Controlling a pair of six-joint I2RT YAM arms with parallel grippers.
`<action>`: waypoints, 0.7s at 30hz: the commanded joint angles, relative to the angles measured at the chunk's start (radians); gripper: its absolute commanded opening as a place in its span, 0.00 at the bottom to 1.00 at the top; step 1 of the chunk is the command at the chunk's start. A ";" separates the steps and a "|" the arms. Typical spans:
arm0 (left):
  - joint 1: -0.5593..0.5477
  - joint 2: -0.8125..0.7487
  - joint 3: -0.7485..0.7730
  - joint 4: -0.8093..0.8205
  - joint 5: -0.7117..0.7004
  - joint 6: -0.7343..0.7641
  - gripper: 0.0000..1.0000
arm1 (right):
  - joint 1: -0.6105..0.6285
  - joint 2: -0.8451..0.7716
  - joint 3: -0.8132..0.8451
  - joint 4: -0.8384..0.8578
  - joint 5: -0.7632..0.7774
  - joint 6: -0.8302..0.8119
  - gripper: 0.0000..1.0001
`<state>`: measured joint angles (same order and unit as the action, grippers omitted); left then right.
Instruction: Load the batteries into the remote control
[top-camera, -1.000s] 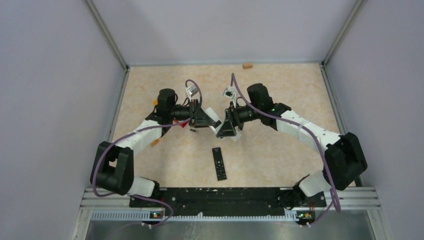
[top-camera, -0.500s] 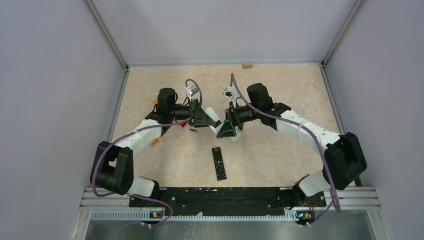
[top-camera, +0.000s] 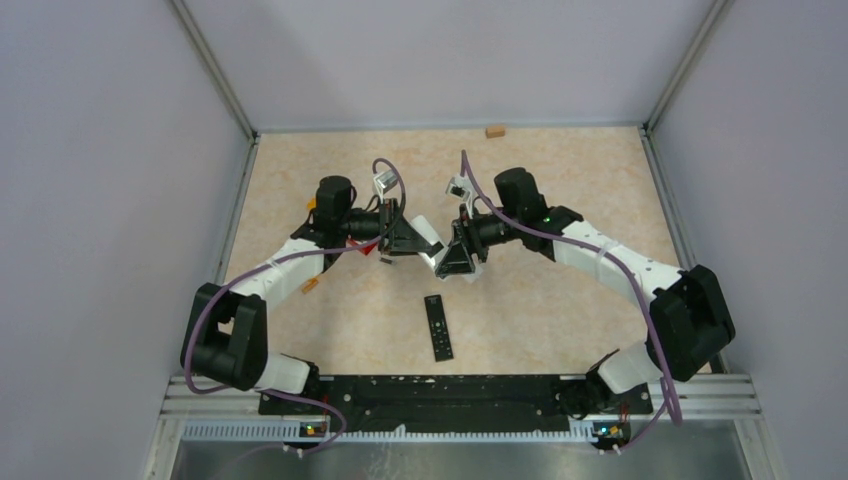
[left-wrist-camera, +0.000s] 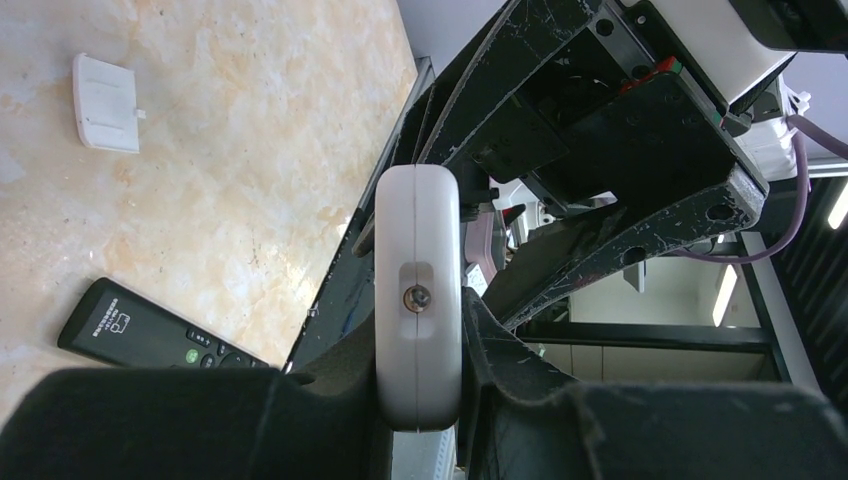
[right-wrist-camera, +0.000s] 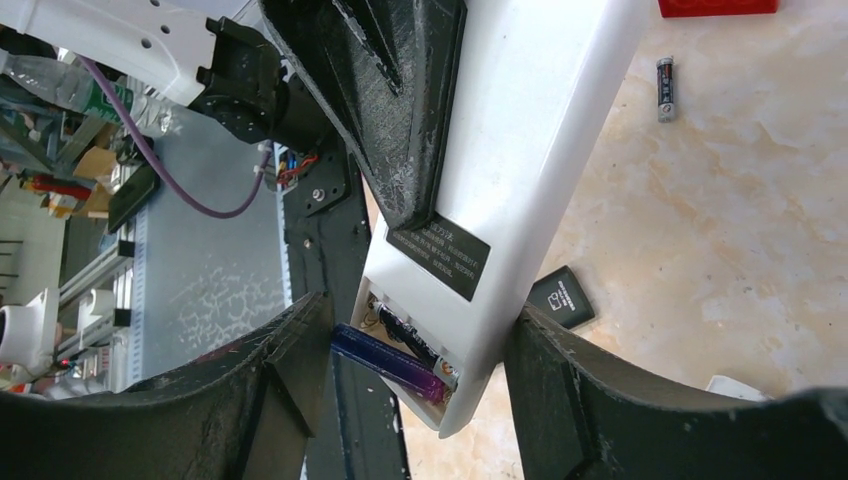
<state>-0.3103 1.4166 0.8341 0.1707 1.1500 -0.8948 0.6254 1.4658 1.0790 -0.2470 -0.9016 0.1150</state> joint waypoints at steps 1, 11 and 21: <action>0.004 0.014 0.042 0.023 -0.017 0.008 0.00 | 0.011 -0.047 -0.005 0.028 -0.033 -0.027 0.61; 0.004 0.016 0.041 0.013 -0.015 0.008 0.00 | 0.013 -0.067 -0.024 0.061 -0.032 -0.023 0.53; 0.004 0.017 0.040 0.003 -0.010 0.012 0.00 | 0.013 -0.082 -0.049 0.127 -0.035 0.009 0.42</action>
<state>-0.3141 1.4185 0.8360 0.1627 1.1820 -0.8787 0.6250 1.4410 1.0389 -0.2024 -0.8795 0.1398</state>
